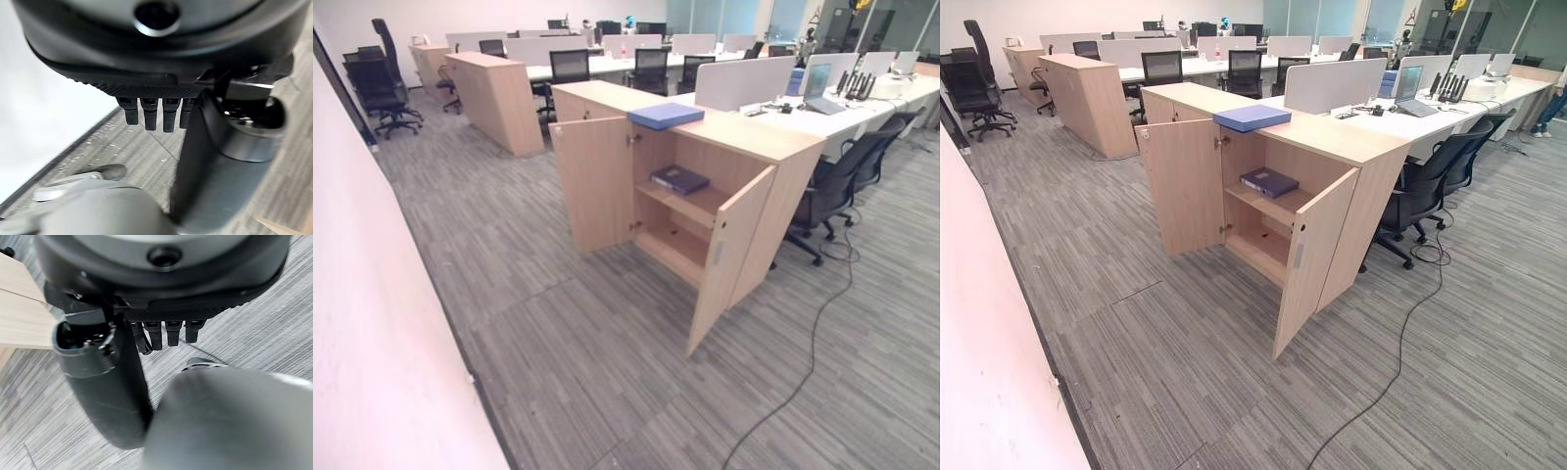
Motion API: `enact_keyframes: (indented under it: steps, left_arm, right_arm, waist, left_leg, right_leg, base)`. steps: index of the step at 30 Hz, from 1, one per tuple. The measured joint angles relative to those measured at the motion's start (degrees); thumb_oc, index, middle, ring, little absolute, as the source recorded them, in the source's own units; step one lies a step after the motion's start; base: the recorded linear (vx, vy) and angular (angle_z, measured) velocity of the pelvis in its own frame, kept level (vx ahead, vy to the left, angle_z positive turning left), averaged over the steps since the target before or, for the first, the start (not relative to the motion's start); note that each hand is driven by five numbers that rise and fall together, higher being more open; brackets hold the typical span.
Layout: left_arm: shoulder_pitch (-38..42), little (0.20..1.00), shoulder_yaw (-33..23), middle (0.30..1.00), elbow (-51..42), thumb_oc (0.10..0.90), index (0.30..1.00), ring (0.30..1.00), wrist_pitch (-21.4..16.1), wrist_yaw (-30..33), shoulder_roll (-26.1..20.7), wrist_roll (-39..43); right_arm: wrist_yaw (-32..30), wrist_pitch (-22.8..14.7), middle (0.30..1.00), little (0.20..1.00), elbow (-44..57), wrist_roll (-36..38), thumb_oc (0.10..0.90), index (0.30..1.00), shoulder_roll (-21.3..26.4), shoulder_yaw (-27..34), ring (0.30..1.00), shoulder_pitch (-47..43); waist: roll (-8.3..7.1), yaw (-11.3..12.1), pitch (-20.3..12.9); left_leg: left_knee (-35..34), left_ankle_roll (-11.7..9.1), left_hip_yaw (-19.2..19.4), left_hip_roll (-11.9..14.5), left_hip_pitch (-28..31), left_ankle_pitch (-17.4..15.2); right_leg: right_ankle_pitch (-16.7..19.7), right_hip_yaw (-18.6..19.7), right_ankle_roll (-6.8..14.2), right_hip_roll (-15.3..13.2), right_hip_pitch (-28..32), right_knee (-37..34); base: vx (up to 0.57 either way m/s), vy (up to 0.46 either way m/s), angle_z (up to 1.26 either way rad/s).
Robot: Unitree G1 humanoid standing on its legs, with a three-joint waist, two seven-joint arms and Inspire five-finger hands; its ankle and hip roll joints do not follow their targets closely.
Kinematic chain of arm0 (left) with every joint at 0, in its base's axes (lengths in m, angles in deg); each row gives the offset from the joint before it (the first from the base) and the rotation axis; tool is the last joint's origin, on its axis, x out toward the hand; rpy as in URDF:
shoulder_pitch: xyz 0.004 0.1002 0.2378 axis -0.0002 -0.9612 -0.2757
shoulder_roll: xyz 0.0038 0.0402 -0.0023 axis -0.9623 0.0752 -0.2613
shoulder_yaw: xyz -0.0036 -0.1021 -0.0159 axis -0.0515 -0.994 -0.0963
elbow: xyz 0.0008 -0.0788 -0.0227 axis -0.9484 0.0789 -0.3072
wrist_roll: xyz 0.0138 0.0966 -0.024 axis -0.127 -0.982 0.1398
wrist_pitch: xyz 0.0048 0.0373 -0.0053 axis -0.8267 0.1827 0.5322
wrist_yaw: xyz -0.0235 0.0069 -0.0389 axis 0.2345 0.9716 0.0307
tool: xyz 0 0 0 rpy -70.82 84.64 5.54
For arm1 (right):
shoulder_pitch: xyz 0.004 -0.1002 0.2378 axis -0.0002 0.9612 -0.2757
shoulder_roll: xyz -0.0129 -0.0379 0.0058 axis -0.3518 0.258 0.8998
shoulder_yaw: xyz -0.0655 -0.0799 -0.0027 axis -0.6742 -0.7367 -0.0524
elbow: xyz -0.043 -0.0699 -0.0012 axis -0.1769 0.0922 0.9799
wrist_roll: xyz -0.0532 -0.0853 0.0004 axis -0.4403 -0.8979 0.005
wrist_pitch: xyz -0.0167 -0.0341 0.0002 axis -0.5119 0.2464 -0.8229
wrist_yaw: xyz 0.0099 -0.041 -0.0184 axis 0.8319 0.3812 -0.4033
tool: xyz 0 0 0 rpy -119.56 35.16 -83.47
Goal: Put the empty folder in the office cabinet
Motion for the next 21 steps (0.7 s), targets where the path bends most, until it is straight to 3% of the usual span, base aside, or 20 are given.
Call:
enact_keyframes:
  steps: [4, 21]
  left_arm:
    - [-0.38, 0.9, -1.09, 0.9, 0.01, 0.8, 0.9, 0.9, 0.07, -1.87, 0.1, 2.66]
    - [-0.53, 0.9, 1.38, 0.9, -0.11, 0.8, 0.9, 0.9, 0.08, -2.09, 0.87, 3.22]
  right_arm:
    - [0.34, 0.23, 0.9, 0.9, -0.16, 0.0, 0.8, 0.9, 0.17, 0.01, 0.9, 0.16]
    - [0.25, 0.34, 0.9, 0.9, 0.07, -3.37, 0.8, 0.9, 1.46, -0.1, 0.9, -0.24]
  waist:
    - [0.37, -0.01, 0.08]
    - [2.14, -0.12, 0.56]
  left_leg:
    - [-0.47, -0.2, -0.01, -0.09, 0.52, 0.23]
    - [-1.36, -0.8, -0.06, -0.07, 1.47, 0.14]
  right_leg:
    - [1.82, -0.12, -0.01, 0.26, 1.59, -2.64]
    - [1.27, -0.64, 0.35, 0.29, 2.23, -2.65]
  base:
    - [0.0, 0.0, 0.0]
    - [0.0, 0.0, 0.0]
